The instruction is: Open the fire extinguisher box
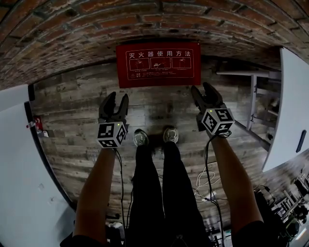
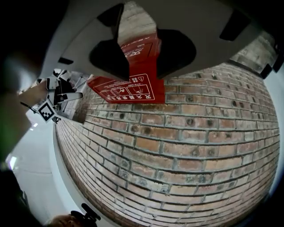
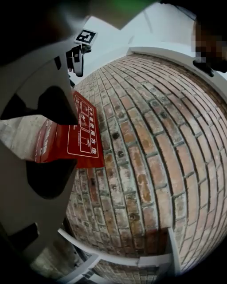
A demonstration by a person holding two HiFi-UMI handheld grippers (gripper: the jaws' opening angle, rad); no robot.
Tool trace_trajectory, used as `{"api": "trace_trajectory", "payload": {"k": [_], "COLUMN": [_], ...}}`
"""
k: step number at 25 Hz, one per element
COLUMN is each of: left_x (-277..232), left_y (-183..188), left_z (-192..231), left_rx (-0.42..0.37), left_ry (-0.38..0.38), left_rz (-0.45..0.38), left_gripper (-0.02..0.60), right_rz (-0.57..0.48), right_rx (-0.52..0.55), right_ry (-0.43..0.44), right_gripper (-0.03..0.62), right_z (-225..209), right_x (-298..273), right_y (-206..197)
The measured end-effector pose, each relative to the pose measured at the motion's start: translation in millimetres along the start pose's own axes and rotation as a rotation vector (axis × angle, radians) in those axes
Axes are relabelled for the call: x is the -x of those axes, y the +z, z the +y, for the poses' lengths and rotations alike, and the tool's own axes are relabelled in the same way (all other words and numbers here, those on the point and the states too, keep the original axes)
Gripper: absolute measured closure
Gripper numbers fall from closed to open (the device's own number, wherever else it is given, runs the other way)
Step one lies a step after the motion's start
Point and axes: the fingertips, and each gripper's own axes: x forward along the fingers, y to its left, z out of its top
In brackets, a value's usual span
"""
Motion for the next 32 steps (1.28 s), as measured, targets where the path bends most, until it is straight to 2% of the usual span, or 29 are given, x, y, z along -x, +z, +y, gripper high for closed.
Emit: {"api": "trace_trajectory", "payload": {"k": [4,12,18,23,32], "left_x": [-25,-53,-66,-69,-65], "left_y": [-21,-46,-52,-52,-47], "left_z": [5,16,16,16,13], "left_rx": [-0.005,0.061,0.034,0.023,0.031], "left_ry": [-0.021,-0.024,-0.036,-0.044,-0.027], "left_rz": [0.049,0.076,0.095,0.092,0.087], "left_gripper": [0.328,0.287,0.267,0.256,0.258], "right_rz": [0.071,0.138,0.138,0.137,0.153], "right_rx": [-0.019,0.007,0.043,0.032,0.078], "right_ry": [-0.026,0.028,0.055,0.047,0.044], "right_gripper": [0.350,0.326,0.324,0.324,0.324], "right_z": [-16,-34,-30,-30,-25], "right_x": [-13,-35,-44,-47,-42], "right_y": [-18,-62,-64,-62,-60]}}
